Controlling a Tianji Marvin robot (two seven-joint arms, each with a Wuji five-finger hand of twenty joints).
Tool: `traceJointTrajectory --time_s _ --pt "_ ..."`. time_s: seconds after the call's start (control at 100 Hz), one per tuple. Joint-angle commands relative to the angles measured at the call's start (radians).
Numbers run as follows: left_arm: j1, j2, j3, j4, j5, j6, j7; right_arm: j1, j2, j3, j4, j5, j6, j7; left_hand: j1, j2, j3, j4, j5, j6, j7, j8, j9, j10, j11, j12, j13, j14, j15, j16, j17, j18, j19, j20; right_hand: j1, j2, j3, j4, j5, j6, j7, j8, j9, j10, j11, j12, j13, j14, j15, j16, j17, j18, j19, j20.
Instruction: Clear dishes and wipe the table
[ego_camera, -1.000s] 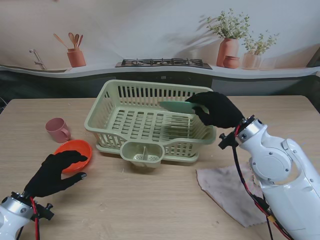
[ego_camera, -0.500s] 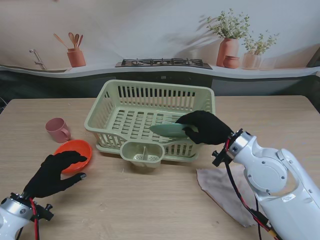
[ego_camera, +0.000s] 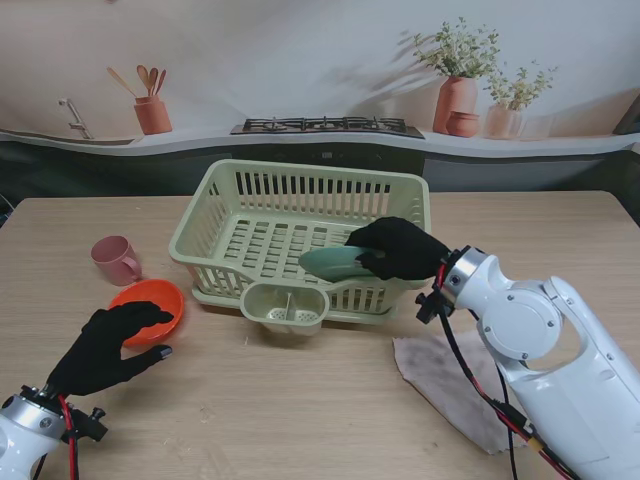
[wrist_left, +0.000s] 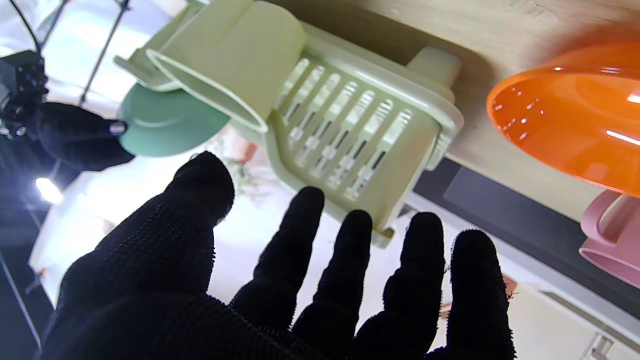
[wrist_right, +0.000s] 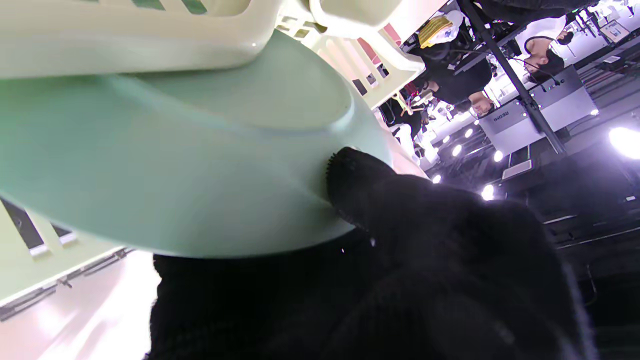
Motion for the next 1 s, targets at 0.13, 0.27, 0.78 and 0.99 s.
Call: traceJointTrajectory --time_s 0.13,0.27,0.78,0.99 --pt "0.001 -0.003 0.000 0.000 -0.002 0.001 -0.014 0.047 0.000 -0.042 0.026 0.008 0.053 0.037 -0.038 0.026 -0.018 0.014 0.012 -0.026 0.001 0.001 0.009 -0.034 -0.011 -0.022 0.011 -0.019 -0.007 0.007 -0.007 -0.005 -0.030 -0.011 0.145 0.111 0.059 0.037 0.134 -0.143 0.152 0.031 0.025 -0.022 0.041 0.037 0.070 0.004 0.122 0.073 0.054 -0.016 0.182 0.129" --pt "0.000 -0.003 -0.001 0.001 -0.003 0.001 -0.015 0.068 -0.001 -0.071 0.047 0.000 0.083 0.038 -0.039 0.025 -0.018 0.014 0.013 -0.028 0.002 0.001 0.010 -0.033 -0.011 -0.022 0.011 -0.018 -0.007 0.007 -0.007 -0.005 -0.030 -0.011 0.147 0.113 0.055 0.036 0.134 -0.143 0.150 0.034 0.023 -0.022 0.043 0.042 0.068 0.004 0.126 0.078 0.051 -0.011 0.183 0.142" --pt "-0.001 -0.004 -0.003 0.003 -0.002 -0.003 -0.011 0.124 0.007 -0.133 0.100 -0.016 0.150 0.091 -0.039 0.026 -0.019 0.014 0.012 -0.028 0.002 0.001 0.010 -0.035 -0.011 -0.022 0.011 -0.019 -0.008 0.007 -0.007 -0.005 -0.030 -0.012 0.141 0.140 0.029 0.057 0.077 -0.131 0.086 0.007 -0.042 -0.044 -0.024 -0.012 -0.022 -0.003 0.038 0.029 -0.055 -0.035 0.105 0.151" --pt "-0.001 -0.004 -0.003 0.004 -0.002 -0.004 -0.011 0.127 0.015 -0.131 0.106 -0.008 0.157 0.128 -0.040 0.027 -0.020 0.014 0.014 -0.027 0.003 0.001 0.010 -0.033 -0.012 -0.022 0.010 -0.019 -0.008 0.007 -0.007 -0.006 -0.030 -0.012 0.022 0.105 0.037 0.080 -0.036 -0.117 0.075 -0.066 -0.157 -0.070 -0.064 -0.050 -0.155 -0.039 -0.049 -0.028 -0.222 -0.082 0.027 0.138"
